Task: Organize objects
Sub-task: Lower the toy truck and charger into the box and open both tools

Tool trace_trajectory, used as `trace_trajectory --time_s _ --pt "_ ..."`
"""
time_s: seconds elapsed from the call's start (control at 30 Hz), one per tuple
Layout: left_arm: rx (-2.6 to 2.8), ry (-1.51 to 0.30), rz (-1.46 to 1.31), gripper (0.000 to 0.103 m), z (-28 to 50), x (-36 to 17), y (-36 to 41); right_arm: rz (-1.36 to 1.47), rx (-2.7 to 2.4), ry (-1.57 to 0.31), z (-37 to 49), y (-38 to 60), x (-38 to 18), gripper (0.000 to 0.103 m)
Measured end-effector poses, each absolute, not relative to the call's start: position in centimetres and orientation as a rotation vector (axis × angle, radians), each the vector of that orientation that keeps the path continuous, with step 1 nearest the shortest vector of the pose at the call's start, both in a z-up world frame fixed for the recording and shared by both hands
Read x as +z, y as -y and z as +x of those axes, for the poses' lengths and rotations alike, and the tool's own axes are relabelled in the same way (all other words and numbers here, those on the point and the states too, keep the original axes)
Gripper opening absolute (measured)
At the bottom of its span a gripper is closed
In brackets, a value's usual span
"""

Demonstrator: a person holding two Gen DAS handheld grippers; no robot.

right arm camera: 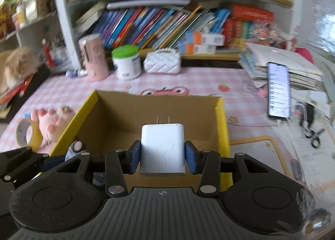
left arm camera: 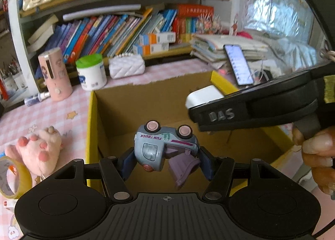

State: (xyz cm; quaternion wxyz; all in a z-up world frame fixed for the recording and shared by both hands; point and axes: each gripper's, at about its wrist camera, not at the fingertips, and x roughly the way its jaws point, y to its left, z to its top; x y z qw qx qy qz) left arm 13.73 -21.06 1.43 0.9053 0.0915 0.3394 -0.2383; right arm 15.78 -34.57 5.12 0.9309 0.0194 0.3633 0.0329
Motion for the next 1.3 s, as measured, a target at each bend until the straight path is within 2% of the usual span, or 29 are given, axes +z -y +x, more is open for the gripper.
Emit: trace_trajectory --time_s 0.47,0.87,1.3 --pt "-0.462 -0.816 0.252 0.062 16.0 -0.7 22.9 -0.076 0.200 -0.937 21.8 34.0 0.8 0.042" --pt "-0.462 -0.926 0.150 0.062 17.2 -1.8 22.5 -0.068 0.225 -1.101 24.3 34.3 -1.4 0.042" --pt "-0.449 -0.902 0.151 0.065 17.0 -1.8 22.7 -0.041 0.216 -1.127 24.8 34.5 -1.5 0.044"
